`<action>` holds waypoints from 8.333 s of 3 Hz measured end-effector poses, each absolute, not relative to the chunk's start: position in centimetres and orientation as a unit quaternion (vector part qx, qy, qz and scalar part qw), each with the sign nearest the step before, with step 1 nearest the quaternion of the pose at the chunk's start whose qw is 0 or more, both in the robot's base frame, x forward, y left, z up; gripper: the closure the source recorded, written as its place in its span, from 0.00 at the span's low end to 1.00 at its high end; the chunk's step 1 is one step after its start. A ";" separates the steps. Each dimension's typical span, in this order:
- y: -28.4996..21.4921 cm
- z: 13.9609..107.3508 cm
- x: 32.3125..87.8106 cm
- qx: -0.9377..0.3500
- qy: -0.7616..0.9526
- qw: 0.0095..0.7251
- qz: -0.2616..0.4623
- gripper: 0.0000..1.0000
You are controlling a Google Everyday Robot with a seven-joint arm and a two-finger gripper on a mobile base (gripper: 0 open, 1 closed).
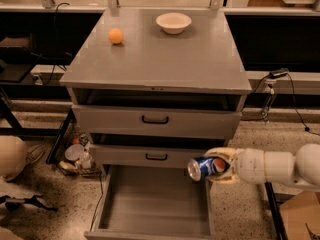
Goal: Pick pepsi can from bottom drawer and place on counter
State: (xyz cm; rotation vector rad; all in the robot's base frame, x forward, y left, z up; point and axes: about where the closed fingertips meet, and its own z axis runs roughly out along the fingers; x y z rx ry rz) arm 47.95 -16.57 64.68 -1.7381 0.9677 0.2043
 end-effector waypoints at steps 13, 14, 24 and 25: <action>-21.1 88.6 69.9 -0.723 0.578 0.367 0.095 1.00; -19.9 89.4 71.1 -0.721 0.573 0.378 0.090 1.00; -25.4 90.7 71.7 -0.631 0.650 0.419 0.062 0.00; -29.6 93.3 68.4 -0.600 0.670 0.436 0.010 0.00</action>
Offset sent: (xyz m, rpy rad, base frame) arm 0.0069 -0.0141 0.0590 0.0036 -0.0326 -0.0039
